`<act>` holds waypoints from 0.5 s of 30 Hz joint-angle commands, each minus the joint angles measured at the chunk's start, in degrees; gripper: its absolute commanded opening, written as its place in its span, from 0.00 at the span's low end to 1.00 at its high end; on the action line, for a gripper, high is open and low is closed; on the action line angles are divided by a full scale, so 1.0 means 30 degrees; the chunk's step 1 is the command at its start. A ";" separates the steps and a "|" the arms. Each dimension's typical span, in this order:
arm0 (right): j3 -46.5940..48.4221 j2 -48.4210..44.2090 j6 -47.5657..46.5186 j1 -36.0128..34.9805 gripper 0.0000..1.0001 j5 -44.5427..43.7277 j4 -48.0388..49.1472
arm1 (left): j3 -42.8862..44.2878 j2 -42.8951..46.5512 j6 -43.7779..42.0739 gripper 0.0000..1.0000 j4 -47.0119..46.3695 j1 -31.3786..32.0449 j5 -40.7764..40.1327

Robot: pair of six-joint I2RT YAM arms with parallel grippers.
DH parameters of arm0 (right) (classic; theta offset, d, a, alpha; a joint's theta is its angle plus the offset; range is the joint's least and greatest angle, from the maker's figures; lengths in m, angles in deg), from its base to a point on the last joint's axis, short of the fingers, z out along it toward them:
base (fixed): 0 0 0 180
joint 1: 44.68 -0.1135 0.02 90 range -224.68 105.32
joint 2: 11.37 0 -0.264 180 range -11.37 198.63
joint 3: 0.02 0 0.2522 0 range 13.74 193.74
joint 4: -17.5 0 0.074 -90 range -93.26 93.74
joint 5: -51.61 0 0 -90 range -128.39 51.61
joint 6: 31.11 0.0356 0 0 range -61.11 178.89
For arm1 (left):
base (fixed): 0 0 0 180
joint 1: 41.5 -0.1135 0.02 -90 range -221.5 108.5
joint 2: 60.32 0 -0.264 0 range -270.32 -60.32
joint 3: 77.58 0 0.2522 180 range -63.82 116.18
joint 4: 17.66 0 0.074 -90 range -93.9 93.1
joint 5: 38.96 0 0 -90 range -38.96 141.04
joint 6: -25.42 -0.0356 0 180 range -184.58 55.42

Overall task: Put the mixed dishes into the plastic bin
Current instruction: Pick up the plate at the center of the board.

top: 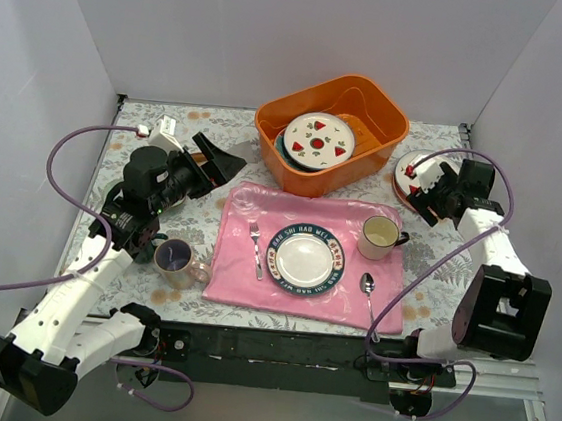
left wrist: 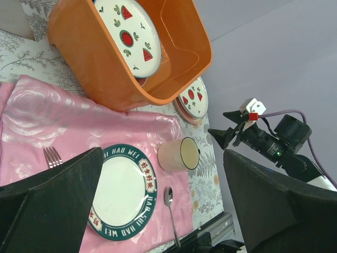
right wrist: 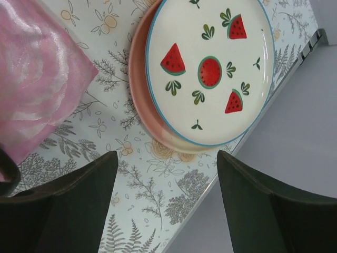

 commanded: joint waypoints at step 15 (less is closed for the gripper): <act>0.2602 0.5697 -0.6364 -0.0027 0.62 0.2215 0.3013 | 0.0549 -0.0359 -0.0298 0.98 -0.0016 -0.0208 -0.0358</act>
